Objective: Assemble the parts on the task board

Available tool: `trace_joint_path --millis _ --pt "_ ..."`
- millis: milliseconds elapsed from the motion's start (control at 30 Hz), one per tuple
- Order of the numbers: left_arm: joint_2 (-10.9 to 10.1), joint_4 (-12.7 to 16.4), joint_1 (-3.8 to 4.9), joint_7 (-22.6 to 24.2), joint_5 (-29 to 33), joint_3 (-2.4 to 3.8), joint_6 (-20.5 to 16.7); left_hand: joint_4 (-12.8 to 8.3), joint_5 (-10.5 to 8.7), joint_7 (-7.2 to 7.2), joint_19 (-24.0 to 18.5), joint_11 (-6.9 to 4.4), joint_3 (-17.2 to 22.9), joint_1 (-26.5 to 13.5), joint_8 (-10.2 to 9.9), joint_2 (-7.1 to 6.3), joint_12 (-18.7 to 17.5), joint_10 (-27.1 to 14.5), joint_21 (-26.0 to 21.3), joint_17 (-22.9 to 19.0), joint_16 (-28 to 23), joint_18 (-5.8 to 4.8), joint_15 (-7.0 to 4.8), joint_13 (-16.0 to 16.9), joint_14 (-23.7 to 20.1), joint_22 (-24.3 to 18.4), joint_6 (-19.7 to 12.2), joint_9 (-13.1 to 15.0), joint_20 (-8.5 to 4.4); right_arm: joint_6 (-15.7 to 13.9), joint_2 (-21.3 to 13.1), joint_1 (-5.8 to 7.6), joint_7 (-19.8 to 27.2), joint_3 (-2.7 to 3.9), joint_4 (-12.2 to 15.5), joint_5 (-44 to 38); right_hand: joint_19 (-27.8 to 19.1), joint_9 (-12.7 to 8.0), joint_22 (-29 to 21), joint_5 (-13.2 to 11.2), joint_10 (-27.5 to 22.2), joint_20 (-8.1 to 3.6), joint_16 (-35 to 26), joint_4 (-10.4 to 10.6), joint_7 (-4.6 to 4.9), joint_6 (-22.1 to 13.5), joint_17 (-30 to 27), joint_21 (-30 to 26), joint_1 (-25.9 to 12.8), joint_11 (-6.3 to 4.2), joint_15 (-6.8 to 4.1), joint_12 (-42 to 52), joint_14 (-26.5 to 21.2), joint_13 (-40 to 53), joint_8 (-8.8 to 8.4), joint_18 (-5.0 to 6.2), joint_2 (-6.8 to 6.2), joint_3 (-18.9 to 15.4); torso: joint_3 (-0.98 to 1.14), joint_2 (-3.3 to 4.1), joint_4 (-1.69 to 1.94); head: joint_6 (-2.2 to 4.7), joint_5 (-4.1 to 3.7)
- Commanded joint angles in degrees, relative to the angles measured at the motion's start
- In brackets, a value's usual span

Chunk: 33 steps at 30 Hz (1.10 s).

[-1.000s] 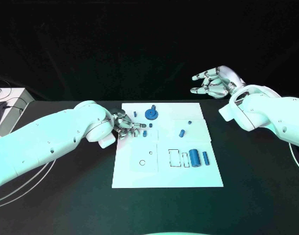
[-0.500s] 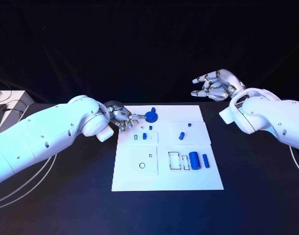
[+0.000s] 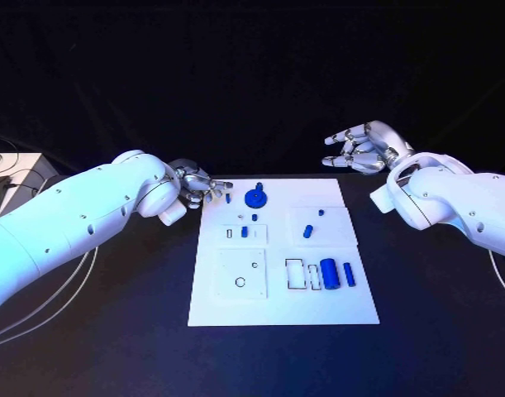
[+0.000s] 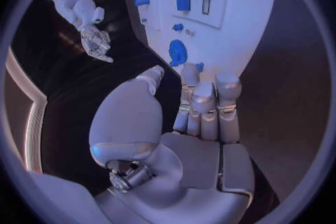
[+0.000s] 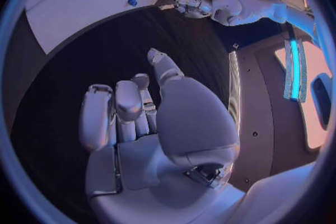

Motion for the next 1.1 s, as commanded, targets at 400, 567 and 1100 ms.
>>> trace_joint_path --millis 400,567,1100 --pt "5.0 -9.7 2.86 -1.9 -7.6 -0.05 7.9 1.2 -0.03 -0.14 0.1 -0.22 -0.5 -1.4 -1.9 -0.23 -0.5 0.1 0.3 1.6 -0.9 -1.1 0.0 0.6 0.6 0.2 0.7 2.8 -0.03 0.2 0.3 0.01 0.5 0.02 0.0 -0.2 4.4 0.0 11.0 0.6 0.0 -0.02 -0.3 0.0 0.35 0.0 0.0 -0.2 -0.2 -0.45 -0.09 0.0 0.4 0.0 -0.33 -0.04 0.11 -0.3 0.01 1.53 -0.43 1.15 0.41" --pt "6.2 -11.2 3.38 -2.3 -7.8 -0.53 9.9 1.3 -0.17 -0.11 0.1 -0.17 -0.9 -1.9 -2.2 -0.39 -0.5 0.0 0.3 1.8 -0.9 -1.13 0.04 0.7 0.5 0.2 0.7 2.9 -0.02 0.2 0.5 0.01 0.6 0.02 0.0 -0.4 4.4 0.0 11.0 0.6 0.0 -0.02 -0.3 0.0 0.35 0.0 0.0 -0.2 -0.2 -0.45 -0.09 0.0 0.4 0.0 -0.33 -0.04 0.11 -0.3 0.05 1.7 -0.44 1.27 0.51" --pt "6.9 -11.6 3.64 -3.0 -6.6 -1.01 10.7 1.3 -0.25 -0.04 -0.3 -0.08 -1.7 -2.0 -3.2 -0.23 -0.5 -0.3 0.1 1.9 -1.1 -1.13 0.14 0.9 0.2 0.3 1.0 3.4 0.09 0.1 0.5 0.01 0.6 0.03 0.1 -0.5 4.4 0.0 11.0 0.6 0.0 -0.02 -0.3 0.0 0.35 0.0 0.0 -0.2 -0.2 -0.45 -0.09 0.0 0.4 0.0 -0.33 -0.04 0.11 -0.3 0.03 1.77 -0.53 1.16 0.4"
